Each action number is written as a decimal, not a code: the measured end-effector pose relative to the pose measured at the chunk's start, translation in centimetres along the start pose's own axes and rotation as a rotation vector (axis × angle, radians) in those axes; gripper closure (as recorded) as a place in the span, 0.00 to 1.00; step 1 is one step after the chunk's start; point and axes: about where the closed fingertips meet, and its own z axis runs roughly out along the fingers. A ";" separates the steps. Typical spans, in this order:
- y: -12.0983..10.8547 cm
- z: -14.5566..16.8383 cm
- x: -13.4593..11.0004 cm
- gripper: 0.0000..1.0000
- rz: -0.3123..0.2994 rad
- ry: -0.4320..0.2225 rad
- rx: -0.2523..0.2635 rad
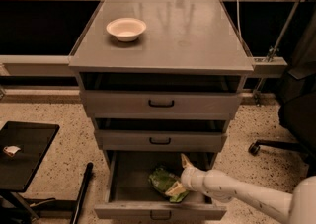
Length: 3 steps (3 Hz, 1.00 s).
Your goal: Pick green rice chip bag from bottom drawer and place on counter
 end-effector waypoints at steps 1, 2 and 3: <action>-0.1 4.4 1.9 0.00 0.075 -0.008 -0.007; -0.1 4.4 1.9 0.00 0.075 -0.008 -0.007; 0.4 5.9 2.2 0.00 0.065 0.026 -0.038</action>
Offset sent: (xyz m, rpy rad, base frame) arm 0.0157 0.0115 -0.0332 0.0409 0.0403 -0.0248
